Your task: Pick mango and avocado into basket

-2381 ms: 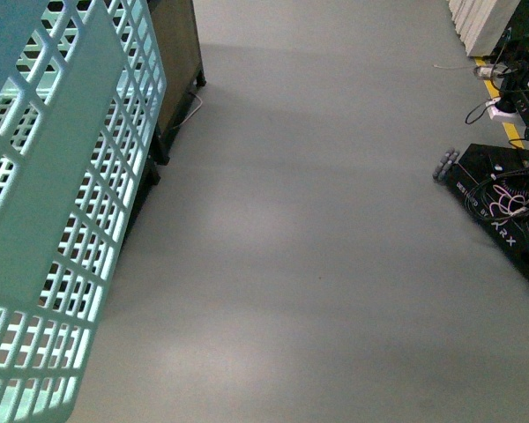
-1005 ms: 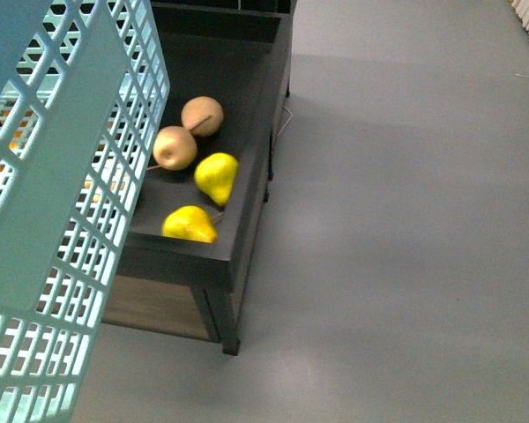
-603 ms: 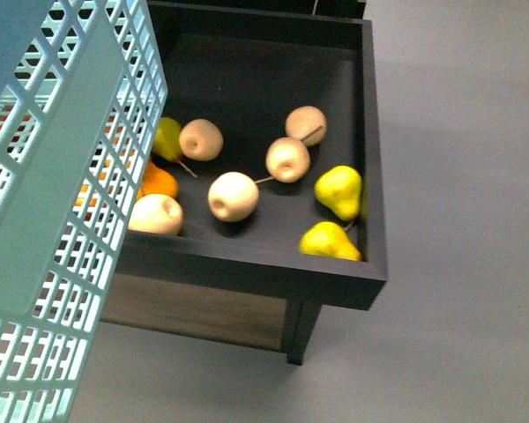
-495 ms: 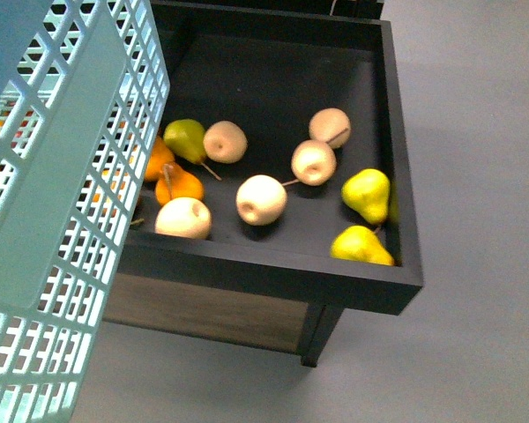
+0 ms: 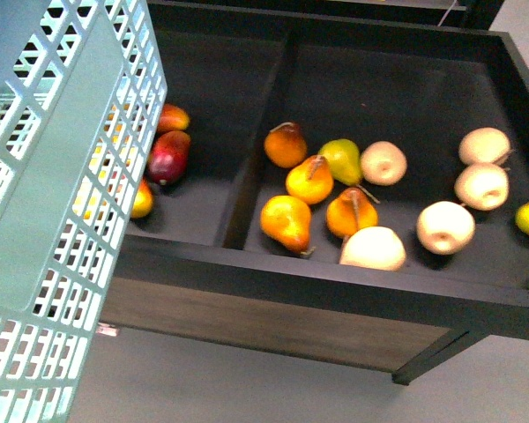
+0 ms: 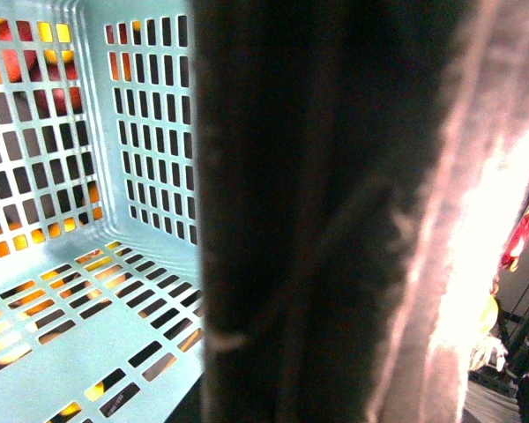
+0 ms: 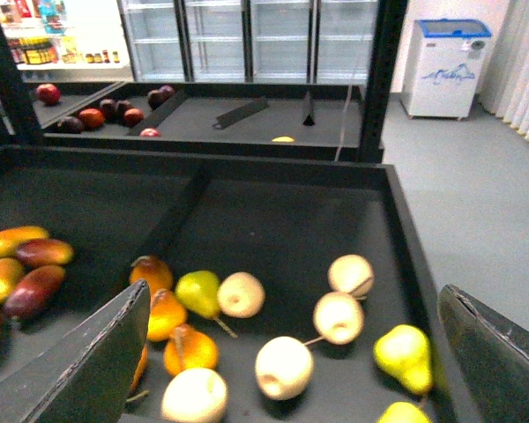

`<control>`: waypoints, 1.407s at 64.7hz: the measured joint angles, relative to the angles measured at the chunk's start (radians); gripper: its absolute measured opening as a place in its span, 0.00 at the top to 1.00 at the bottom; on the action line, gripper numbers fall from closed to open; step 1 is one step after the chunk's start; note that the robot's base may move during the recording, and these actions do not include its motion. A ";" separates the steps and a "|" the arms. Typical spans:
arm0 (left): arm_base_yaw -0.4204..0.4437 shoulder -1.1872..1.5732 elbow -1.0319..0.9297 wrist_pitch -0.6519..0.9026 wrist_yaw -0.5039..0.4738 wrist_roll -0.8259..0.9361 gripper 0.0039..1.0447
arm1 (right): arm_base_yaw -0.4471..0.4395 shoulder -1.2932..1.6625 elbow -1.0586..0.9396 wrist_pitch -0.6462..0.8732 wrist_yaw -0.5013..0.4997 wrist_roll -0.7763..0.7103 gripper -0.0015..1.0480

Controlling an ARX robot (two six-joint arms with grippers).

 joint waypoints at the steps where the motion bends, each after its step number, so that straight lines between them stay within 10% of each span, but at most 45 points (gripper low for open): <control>1: 0.000 0.000 0.000 0.000 0.000 0.000 0.87 | 0.000 0.000 0.000 0.000 0.001 0.000 0.08; 91: 0.001 0.000 0.000 0.000 0.000 0.000 0.87 | 0.000 0.001 0.000 0.000 0.001 0.000 0.08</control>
